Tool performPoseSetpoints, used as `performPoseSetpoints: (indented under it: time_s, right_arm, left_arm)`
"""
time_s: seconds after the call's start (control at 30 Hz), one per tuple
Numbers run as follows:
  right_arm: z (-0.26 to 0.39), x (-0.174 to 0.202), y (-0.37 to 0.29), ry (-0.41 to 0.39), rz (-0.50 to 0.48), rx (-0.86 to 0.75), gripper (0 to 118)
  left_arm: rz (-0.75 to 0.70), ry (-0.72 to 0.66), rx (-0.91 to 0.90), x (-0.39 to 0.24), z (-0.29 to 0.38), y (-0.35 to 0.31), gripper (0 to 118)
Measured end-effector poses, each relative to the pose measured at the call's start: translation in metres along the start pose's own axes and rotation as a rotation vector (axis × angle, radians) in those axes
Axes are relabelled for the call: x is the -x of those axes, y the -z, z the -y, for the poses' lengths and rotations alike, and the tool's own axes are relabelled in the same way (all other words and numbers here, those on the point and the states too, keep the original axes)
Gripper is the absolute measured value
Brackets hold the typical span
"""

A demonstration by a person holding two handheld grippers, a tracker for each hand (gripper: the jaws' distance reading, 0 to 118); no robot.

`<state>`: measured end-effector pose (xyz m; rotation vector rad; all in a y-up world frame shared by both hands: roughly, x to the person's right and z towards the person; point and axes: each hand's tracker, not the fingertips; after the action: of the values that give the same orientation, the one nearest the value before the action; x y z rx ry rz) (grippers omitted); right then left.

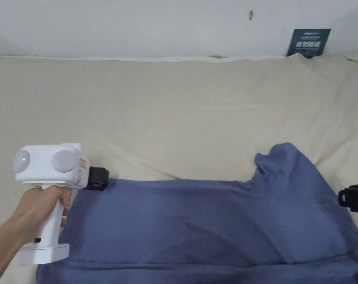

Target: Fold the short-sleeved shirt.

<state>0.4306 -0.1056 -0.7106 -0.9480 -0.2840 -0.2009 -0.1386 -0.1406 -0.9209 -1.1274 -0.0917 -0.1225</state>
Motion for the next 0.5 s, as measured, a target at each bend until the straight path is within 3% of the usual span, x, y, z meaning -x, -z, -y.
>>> performPoseSetpoints:
  time_s: [0.07,0.1,0.13,0.17,0.2,0.23,0.3,0.37,0.5]
  right_arm:
    - [-0.006,-0.005,0.01,-0.017,0.008,0.007,0]
    - [-0.009,-0.008,0.014,-0.023,0.015,0.009,0]
    - [-0.012,-0.01,0.017,-0.026,0.022,0.004,13]
    - [-0.017,-0.013,0.022,-0.026,0.03,-0.001,50]
    - [-0.023,-0.016,0.032,-0.028,0.034,-0.009,100]
    - [-0.026,-0.018,0.039,-0.023,0.053,-0.008,117]
    - [-0.037,-0.022,0.055,-0.025,-0.032,0.009,116]
    - [-0.028,-0.005,0.049,-0.025,-0.027,0.107,116]
    - [-0.033,-0.003,0.069,-0.063,-0.008,0.145,116]
  left_arm:
    - [-0.006,0.006,0.0,-0.002,-0.001,0.0,108]
    - [-0.001,0.008,0.004,-0.002,-0.003,0.002,91]
    - [0.063,-0.015,0.014,0.0,0.0,-0.005,34]
    - [0.102,-0.036,-0.001,0.001,0.0,-0.007,13]
    - [0.136,-0.052,-0.005,0.001,-0.001,-0.007,13]
    - [0.103,-0.062,-0.027,-0.001,-0.005,-0.009,13]
    - [0.053,0.005,-0.036,-0.011,0.001,-0.013,13]
    - [0.044,-0.001,-0.037,-0.014,0.0,-0.014,13]
    - [0.072,-0.034,-0.024,-0.008,-0.002,-0.009,13]
